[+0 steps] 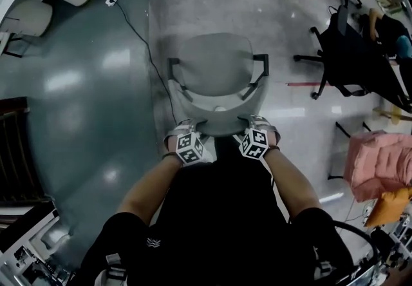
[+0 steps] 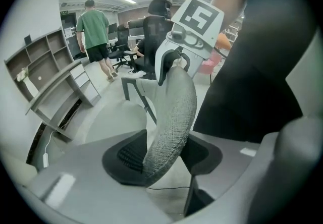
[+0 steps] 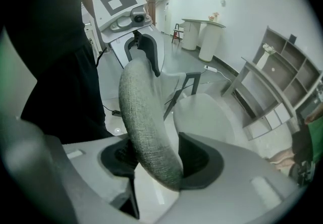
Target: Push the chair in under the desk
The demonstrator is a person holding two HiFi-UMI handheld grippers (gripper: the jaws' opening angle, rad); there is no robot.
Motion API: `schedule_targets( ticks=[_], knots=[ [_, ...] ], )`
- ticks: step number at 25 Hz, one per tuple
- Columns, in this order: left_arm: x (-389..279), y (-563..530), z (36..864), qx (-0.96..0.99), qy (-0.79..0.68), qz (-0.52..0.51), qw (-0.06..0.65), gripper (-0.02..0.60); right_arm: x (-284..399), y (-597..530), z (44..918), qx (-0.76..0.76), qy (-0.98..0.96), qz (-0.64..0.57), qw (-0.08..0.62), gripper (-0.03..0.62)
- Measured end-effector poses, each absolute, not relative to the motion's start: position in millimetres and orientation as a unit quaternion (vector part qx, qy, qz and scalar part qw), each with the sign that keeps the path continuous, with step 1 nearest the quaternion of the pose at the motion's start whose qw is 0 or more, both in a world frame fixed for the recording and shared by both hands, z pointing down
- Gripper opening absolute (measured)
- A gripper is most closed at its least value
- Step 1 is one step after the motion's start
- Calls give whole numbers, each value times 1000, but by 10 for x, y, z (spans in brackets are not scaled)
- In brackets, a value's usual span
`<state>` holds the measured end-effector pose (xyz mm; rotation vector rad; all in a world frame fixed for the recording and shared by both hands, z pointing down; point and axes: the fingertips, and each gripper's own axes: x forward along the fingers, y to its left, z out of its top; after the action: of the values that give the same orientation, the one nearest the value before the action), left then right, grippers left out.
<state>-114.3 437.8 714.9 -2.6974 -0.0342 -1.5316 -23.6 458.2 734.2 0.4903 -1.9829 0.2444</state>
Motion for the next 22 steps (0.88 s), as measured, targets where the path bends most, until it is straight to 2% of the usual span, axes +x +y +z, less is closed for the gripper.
schedule_targets(
  ticks=[22],
  knots=[
    [-953, 2663, 7084, -859, 0, -511, -2, 204, -33, 2872, 7243, 207, -825, 100, 516, 210]
  ],
)
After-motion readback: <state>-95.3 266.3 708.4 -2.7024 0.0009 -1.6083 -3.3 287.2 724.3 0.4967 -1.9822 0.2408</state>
